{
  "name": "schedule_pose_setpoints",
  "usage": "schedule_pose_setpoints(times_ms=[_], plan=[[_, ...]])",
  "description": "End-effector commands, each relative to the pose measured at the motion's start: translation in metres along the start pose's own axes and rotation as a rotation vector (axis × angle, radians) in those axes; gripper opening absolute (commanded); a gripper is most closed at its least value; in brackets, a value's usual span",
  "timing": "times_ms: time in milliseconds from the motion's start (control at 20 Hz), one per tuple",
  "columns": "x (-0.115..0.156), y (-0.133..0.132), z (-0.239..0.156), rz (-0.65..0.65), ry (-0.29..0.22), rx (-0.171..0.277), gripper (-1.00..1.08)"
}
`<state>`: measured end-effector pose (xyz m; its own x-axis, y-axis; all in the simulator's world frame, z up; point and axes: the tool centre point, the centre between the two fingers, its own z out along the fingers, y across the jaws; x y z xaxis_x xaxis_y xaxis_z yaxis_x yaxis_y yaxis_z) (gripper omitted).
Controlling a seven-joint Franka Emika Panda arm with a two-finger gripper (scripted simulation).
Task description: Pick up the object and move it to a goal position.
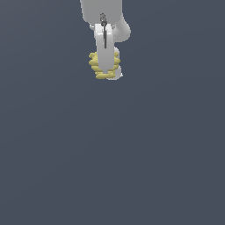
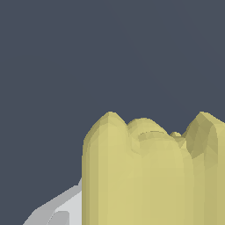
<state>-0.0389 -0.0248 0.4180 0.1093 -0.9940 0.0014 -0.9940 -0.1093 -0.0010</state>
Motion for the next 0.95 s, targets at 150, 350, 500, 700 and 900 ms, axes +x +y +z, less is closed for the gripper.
schedule_pose_setpoints(times_ms=[150, 350, 500, 700, 900], plan=[[-0.001, 0.001, -0.041, -0.002, -0.001, -0.001, -1.0], [-0.001, 0.001, -0.061, -0.002, -0.001, -0.001, -1.0], [-0.001, 0.001, -0.07, -0.003, -0.001, -0.001, -1.0], [-0.001, 0.0, -0.076, -0.003, -0.001, -0.001, -1.0], [-0.001, 0.0, -0.076, -0.003, -0.001, -0.001, -1.0]])
